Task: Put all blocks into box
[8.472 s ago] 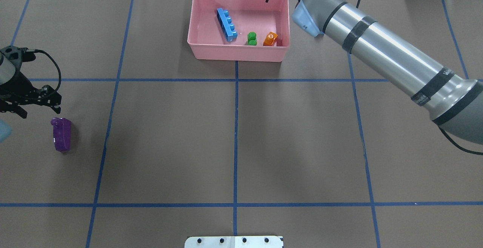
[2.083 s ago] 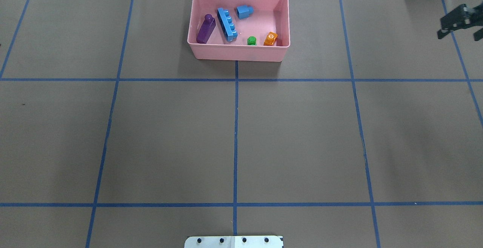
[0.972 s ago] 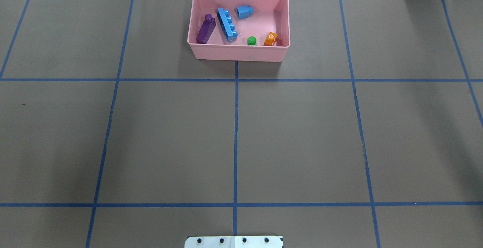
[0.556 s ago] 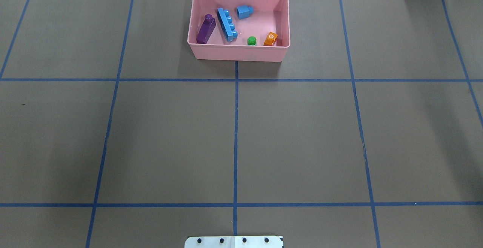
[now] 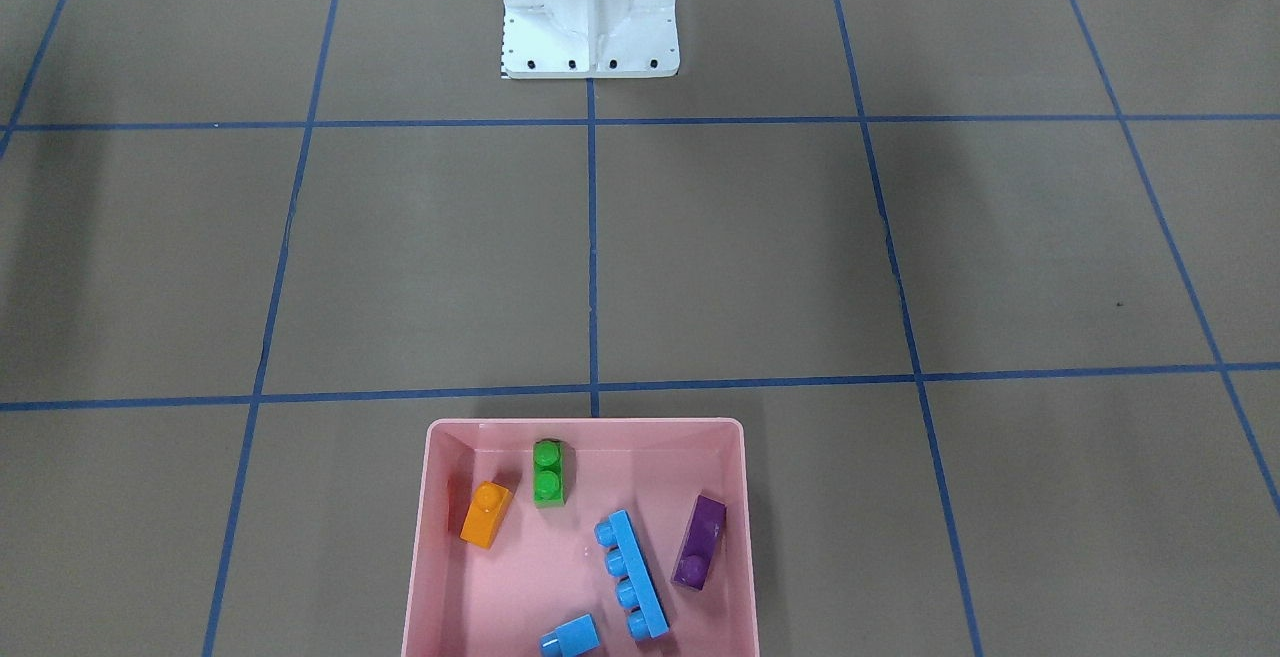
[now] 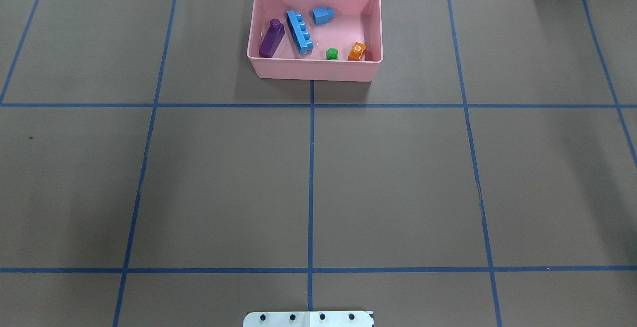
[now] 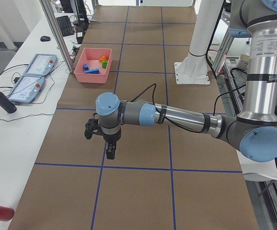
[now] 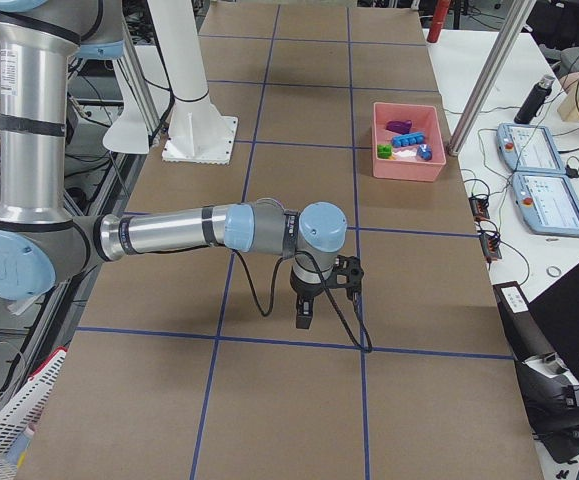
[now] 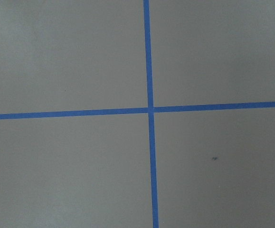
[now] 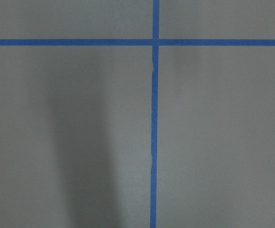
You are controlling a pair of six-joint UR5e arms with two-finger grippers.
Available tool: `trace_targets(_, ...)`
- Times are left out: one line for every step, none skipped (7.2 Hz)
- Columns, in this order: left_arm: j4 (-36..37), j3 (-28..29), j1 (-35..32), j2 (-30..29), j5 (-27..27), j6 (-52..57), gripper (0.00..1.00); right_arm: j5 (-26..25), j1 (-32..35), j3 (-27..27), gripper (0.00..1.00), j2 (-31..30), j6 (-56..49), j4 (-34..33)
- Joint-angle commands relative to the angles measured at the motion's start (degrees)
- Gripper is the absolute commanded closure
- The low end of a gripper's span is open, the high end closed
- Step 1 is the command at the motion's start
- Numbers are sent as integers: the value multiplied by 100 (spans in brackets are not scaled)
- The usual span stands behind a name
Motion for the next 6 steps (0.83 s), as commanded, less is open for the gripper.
trace_targets(-192, -41, 2, 209, -43, -23, 0, -11, -24, -16, 0, -18, 0, 179)
trace_targets(-202, -93, 2, 192, -61, -32, 0, -28, -24, -25, 0, -27, 27, 259)
trace_targets(-184, -190, 2, 183, -61, -32, 0, -20, -24, -43, 0, -18, 53, 346)
trace_targets(-175, -208, 2, 183, -61, -32, 0, -20, -24, -78, 0, -18, 106, 443)
trace_targets(-175, -234, 2, 183, -35, -32, 0, -20, -33, -243, 0, -9, 193, 688)
trace_targets(-175, -252, 2, 183, -52, -23, 0, -11, -33, -402, 0, -9, 203, 890)
